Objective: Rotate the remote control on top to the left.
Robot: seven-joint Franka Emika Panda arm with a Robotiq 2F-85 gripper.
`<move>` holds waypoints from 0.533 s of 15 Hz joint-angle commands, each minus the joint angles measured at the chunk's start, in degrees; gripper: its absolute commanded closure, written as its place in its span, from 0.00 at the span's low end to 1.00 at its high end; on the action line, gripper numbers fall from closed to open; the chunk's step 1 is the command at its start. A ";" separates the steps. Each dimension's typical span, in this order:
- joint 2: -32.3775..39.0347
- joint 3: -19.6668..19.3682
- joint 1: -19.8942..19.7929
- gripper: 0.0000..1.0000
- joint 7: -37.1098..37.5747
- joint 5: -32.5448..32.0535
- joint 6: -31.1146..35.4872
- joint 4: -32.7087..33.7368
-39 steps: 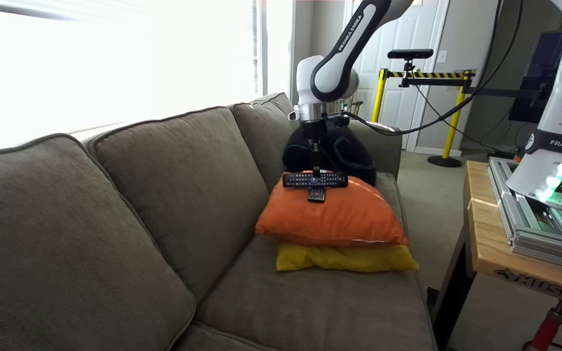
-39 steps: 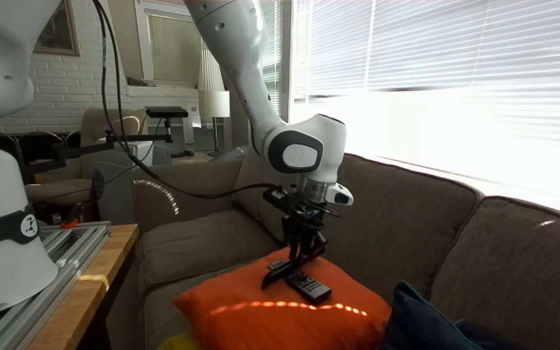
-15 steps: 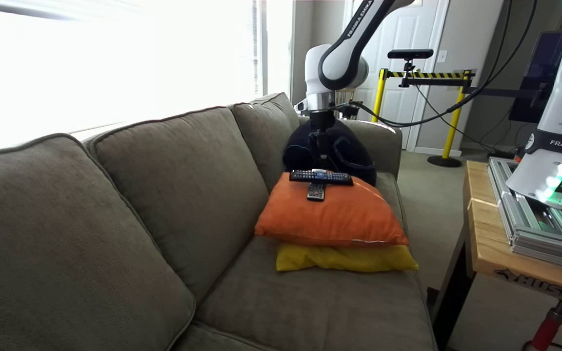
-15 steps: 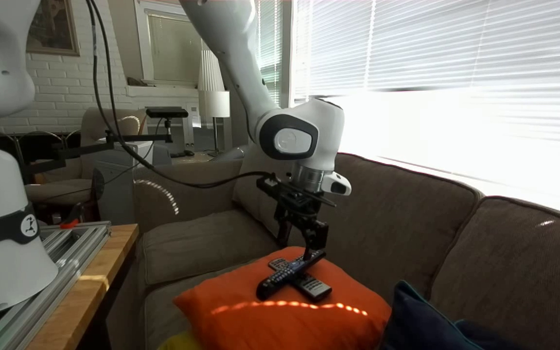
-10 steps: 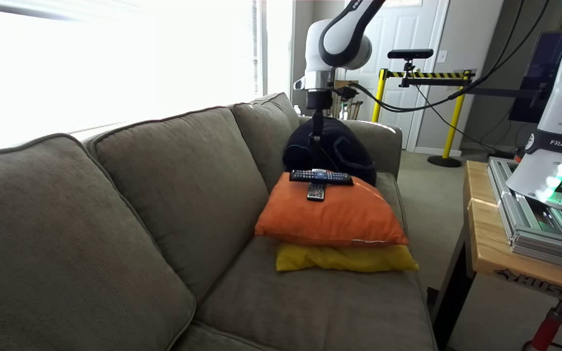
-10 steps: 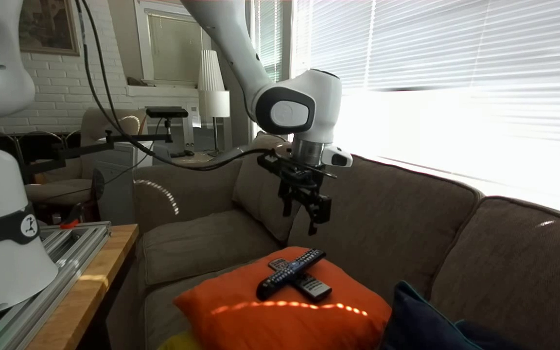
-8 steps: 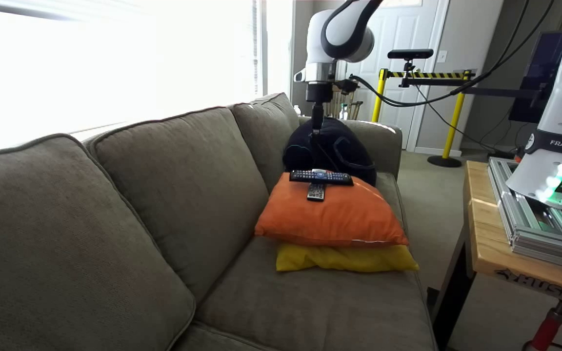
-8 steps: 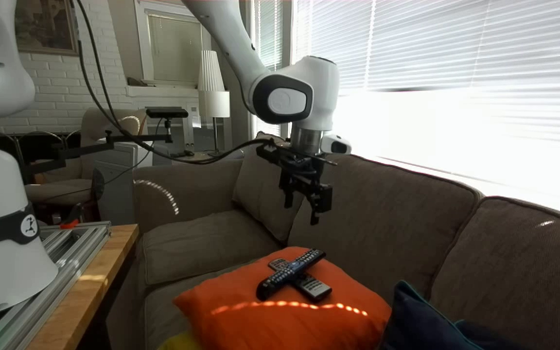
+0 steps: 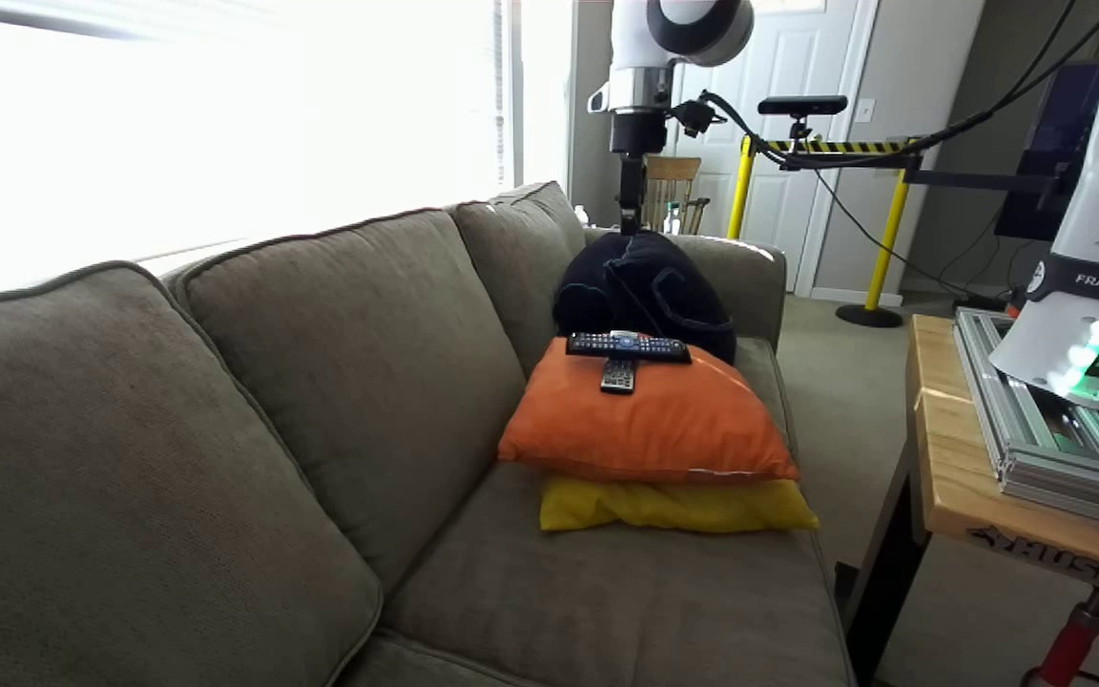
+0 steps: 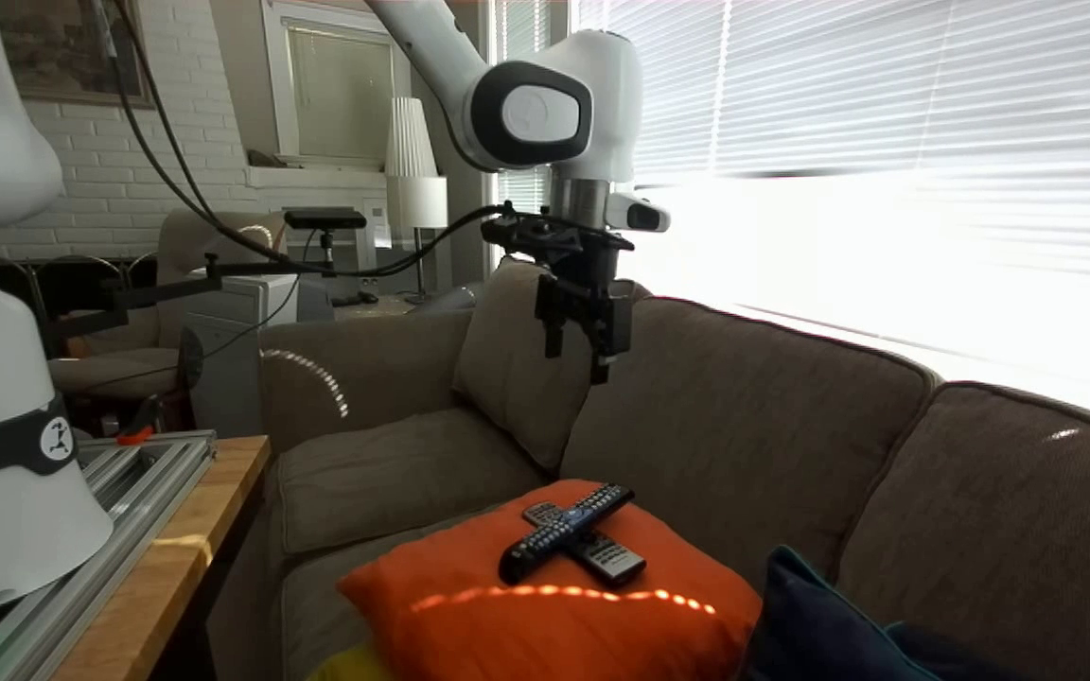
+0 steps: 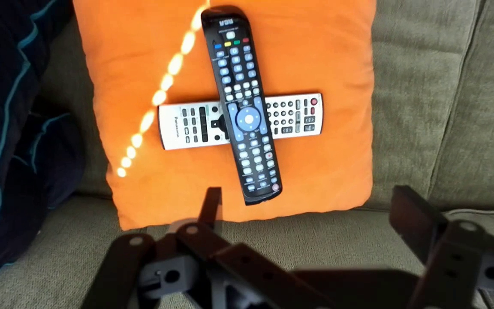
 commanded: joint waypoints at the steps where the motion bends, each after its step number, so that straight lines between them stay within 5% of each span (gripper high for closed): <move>1: -4.91 -1.55 1.40 0.00 3.12 -2.13 -5.46 -1.78; 8: -8.74 -2.87 1.67 0.00 4.20 -6.26 -6.39 -2.35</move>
